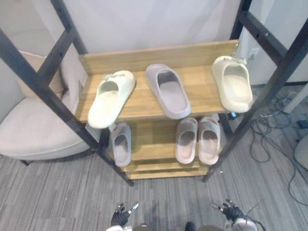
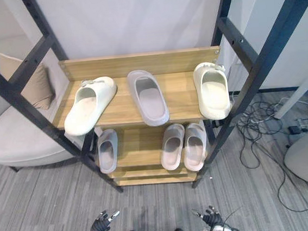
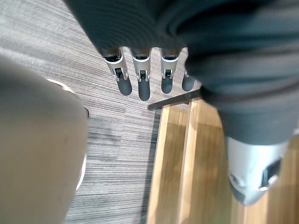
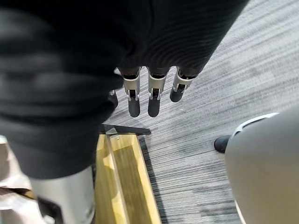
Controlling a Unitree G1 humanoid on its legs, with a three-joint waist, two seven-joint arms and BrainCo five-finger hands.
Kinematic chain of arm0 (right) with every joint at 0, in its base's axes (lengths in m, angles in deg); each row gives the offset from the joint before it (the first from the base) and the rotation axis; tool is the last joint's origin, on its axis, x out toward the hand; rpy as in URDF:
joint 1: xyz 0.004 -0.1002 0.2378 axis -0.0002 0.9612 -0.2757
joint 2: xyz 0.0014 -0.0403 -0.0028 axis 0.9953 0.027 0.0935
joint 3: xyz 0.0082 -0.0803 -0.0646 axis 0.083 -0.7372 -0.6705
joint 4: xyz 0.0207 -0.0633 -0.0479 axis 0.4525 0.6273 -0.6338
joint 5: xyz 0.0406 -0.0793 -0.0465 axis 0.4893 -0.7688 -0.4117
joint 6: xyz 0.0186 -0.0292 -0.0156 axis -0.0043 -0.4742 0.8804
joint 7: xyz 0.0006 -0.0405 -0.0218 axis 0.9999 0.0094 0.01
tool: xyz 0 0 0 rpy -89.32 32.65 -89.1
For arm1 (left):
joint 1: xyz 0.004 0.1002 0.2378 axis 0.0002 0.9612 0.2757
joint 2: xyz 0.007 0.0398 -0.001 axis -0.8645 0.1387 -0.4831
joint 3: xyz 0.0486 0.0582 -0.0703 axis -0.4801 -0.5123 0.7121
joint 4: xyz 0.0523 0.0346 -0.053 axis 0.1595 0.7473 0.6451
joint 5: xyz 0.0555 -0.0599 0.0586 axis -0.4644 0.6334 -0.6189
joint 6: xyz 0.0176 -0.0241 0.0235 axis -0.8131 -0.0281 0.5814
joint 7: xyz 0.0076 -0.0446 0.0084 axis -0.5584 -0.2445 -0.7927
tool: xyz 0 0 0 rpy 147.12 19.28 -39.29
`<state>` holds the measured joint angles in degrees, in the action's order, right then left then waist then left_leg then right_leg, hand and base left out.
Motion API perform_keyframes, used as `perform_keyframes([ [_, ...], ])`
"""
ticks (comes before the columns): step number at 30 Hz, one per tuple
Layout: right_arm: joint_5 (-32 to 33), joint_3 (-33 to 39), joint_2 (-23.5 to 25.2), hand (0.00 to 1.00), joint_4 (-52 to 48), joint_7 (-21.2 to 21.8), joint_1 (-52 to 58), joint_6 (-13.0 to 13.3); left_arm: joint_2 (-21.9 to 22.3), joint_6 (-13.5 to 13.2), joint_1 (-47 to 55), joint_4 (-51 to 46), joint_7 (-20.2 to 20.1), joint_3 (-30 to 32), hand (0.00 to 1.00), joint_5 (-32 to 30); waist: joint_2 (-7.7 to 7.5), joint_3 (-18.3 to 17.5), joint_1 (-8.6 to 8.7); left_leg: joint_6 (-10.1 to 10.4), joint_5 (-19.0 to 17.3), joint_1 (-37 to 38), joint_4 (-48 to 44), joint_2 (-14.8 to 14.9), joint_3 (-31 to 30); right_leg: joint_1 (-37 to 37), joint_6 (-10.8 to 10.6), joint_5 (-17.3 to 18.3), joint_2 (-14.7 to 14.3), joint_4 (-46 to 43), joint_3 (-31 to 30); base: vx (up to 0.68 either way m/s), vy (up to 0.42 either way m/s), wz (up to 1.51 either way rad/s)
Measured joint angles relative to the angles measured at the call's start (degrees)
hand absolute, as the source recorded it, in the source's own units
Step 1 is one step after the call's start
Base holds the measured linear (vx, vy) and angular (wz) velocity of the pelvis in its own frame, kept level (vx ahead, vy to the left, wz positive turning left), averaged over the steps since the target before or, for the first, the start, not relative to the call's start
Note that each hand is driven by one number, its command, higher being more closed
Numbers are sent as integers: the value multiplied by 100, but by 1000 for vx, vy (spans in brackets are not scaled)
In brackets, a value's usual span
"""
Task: Organize the slippers on the shoe rack
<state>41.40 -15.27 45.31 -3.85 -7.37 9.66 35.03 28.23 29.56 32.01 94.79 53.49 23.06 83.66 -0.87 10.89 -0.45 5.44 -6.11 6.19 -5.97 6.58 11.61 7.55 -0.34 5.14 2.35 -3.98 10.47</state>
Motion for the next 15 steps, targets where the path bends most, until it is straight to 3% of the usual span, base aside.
perform_keyframes([
  [1,1,-9,12,0,1,7,39,12,-38,-6,-5,59,0,-33,0,-40,-69,-53,0,-60,44,116,195,-112,66,21,-93,9,88,31,-46,70,89,-8],
  [8,82,-285,-3,0,-299,-58,180,22,-57,-5,-6,87,5,-174,0,-96,-81,-73,4,-131,89,417,536,-308,358,26,-225,-7,212,34,-341,38,104,-20],
  [10,76,-485,1,0,-1001,-123,478,14,-54,-5,-5,83,16,-174,0,-105,-83,-76,12,-154,104,434,589,-317,390,-12,-227,-8,212,19,-396,-9,24,-13],
  [12,-128,-700,-14,0,-2685,-231,1209,18,-32,-6,0,51,44,-171,0,-133,-82,-77,37,-154,104,487,620,-305,538,-59,-240,-28,192,-2,-558,-19,9,-26],
  [13,-168,-704,-13,0,-2861,-238,1259,18,-31,-5,3,52,45,-171,0,-150,-81,-77,47,-154,104,499,628,-304,548,-60,-239,-28,188,-6,-578,-22,4,-31],
  [15,-442,-695,-17,0,-4157,-304,1674,49,-35,-6,63,43,66,-177,0,-262,-100,-127,117,-165,117,606,717,-301,703,-151,-239,-28,159,-67,-759,-42,3,-35],
])
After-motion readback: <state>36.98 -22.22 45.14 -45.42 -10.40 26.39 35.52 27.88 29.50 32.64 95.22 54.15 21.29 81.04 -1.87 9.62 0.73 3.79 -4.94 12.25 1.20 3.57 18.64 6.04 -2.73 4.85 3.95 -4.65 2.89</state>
